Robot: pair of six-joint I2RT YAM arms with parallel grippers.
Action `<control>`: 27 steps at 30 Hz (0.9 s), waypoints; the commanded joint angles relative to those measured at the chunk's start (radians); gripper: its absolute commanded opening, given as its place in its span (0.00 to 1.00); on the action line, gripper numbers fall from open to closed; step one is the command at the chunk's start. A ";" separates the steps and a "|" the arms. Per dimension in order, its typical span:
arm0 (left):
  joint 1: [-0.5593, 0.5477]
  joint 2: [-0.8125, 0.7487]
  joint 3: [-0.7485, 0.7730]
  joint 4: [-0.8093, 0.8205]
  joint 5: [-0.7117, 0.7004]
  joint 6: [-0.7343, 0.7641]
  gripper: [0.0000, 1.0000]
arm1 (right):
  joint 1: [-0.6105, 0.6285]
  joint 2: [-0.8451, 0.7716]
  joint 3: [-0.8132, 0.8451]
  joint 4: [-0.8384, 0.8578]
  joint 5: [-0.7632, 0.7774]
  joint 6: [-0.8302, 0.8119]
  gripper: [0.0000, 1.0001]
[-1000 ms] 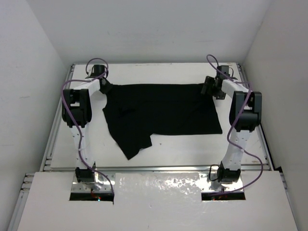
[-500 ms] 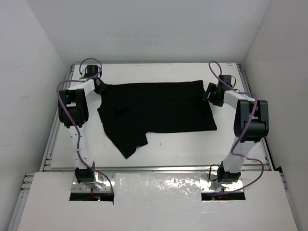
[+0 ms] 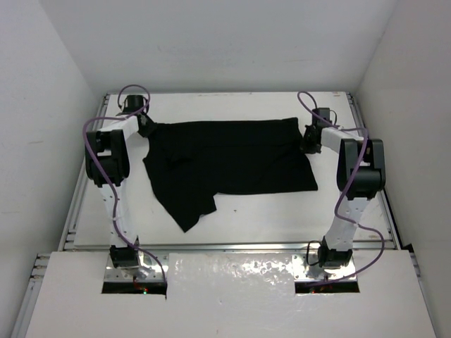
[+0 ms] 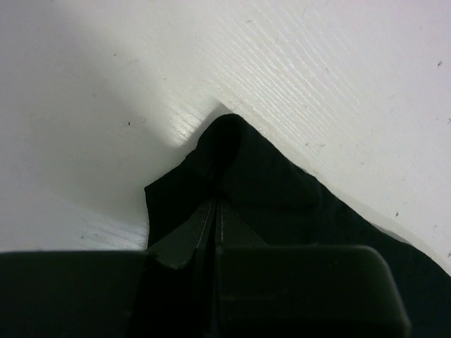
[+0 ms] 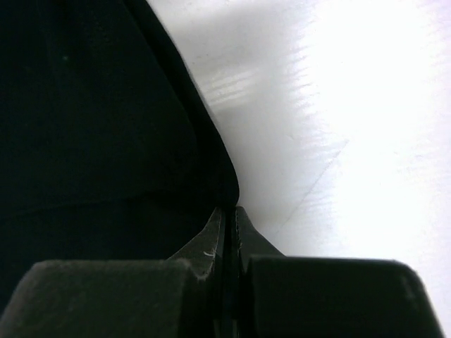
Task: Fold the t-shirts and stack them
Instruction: Fold the flattened tshirt in 1/3 of the way
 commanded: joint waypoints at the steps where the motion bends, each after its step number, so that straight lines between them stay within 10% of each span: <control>1: -0.005 0.012 0.010 -0.026 0.027 0.014 0.00 | -0.003 -0.062 -0.033 -0.054 0.108 0.028 0.00; 15: -0.004 0.010 0.007 -0.035 -0.009 -0.015 0.00 | -0.054 -0.047 0.065 -0.236 0.269 0.057 0.00; 16: -0.004 0.010 0.009 -0.023 0.016 -0.005 0.00 | -0.054 -0.054 0.068 -0.236 0.203 0.044 0.04; 18: -0.008 0.010 0.010 -0.020 0.060 0.002 0.00 | -0.045 -0.086 0.036 -0.161 0.081 0.027 0.65; 22: -0.016 -0.014 -0.006 0.008 0.108 0.006 0.05 | 0.000 -0.125 0.065 -0.179 -0.039 0.013 0.75; 27: -0.028 -0.060 0.000 0.009 0.142 0.026 0.51 | 0.028 -0.200 0.051 -0.146 -0.054 0.036 0.82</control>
